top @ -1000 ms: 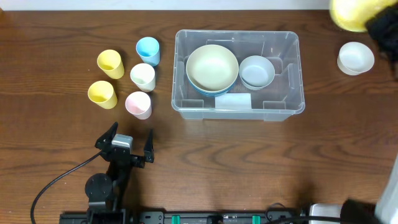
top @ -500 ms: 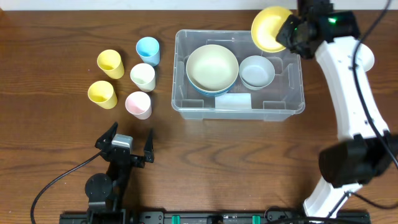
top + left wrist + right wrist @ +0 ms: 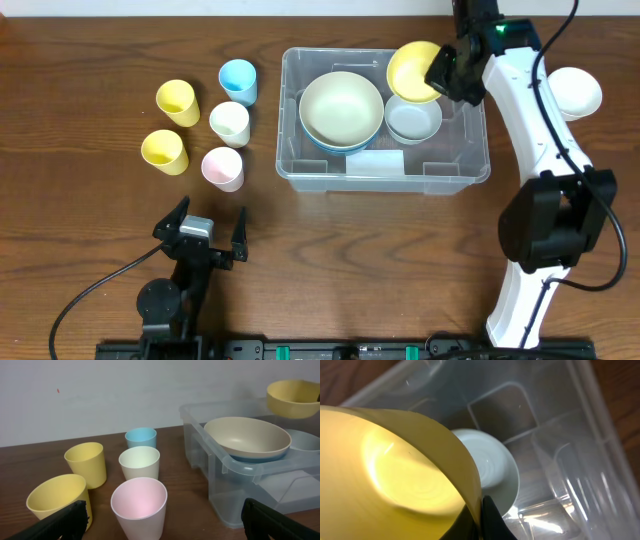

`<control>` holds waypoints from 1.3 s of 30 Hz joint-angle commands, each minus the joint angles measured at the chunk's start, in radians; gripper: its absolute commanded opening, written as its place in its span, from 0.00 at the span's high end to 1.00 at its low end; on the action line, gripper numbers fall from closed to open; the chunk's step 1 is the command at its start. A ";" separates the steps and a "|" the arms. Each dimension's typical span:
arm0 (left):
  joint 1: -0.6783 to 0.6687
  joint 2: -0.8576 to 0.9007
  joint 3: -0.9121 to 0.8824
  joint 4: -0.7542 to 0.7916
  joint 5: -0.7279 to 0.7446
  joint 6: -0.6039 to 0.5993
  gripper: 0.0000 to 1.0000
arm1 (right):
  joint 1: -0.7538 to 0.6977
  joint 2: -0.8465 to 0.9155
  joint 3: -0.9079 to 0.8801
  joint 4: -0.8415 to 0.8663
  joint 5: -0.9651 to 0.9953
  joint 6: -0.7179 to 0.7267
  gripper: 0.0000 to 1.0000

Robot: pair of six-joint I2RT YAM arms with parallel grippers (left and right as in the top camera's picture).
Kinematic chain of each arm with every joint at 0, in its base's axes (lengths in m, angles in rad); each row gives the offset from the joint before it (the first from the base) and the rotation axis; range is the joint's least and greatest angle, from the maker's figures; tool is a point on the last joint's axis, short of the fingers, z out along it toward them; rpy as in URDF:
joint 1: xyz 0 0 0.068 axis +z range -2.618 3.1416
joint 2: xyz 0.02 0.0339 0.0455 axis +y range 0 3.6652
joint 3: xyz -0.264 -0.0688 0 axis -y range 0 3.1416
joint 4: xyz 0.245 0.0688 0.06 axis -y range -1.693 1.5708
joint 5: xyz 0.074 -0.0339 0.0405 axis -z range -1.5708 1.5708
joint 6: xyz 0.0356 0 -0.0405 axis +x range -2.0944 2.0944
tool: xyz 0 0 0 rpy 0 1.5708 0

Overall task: Pack container
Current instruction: 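Carry the yellow bowl into the bin onto the grey bowl, then open the right gripper and move it to the white bowl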

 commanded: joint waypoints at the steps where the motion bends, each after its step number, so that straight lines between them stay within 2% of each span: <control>1: 0.005 -0.006 -0.020 -0.032 0.006 -0.001 0.02 | -0.002 0.018 0.006 -0.006 -0.031 0.016 0.96; 13: 0.005 -0.006 -0.020 -0.032 0.006 -0.001 0.02 | -0.001 0.025 0.004 -0.033 -0.045 0.033 0.90; 17: 0.005 -0.006 -0.020 -0.032 0.006 -0.001 0.02 | -0.001 0.025 0.004 -0.039 -0.045 0.032 0.77; 20: 0.005 -0.006 -0.020 -0.032 0.006 -0.001 0.02 | 0.000 0.025 0.004 -0.039 -0.045 0.032 0.60; 22: 0.005 -0.006 -0.020 -0.032 0.006 -0.001 0.02 | 0.001 0.025 0.004 -0.036 -0.045 0.032 0.43; 25: 0.005 -0.006 -0.020 -0.032 0.006 -0.001 0.02 | 0.001 0.025 0.004 -0.030 -0.045 0.018 0.31; 31: 0.005 -0.006 -0.020 -0.032 0.006 -0.001 0.02 | -0.005 0.001 0.055 0.005 -0.044 -0.125 0.18; 33: 0.005 -0.006 -0.020 -0.032 0.006 -0.001 0.02 | -0.019 -0.023 0.110 -0.005 -0.015 -0.159 0.04; 34: 0.005 -0.006 -0.020 -0.032 0.006 -0.001 0.02 | -0.032 -0.037 0.148 -0.021 0.026 -0.159 0.01; 39: 0.005 -0.006 -0.020 -0.032 0.006 -0.001 0.02 | -0.164 -0.069 0.332 -0.128 0.221 -0.143 0.01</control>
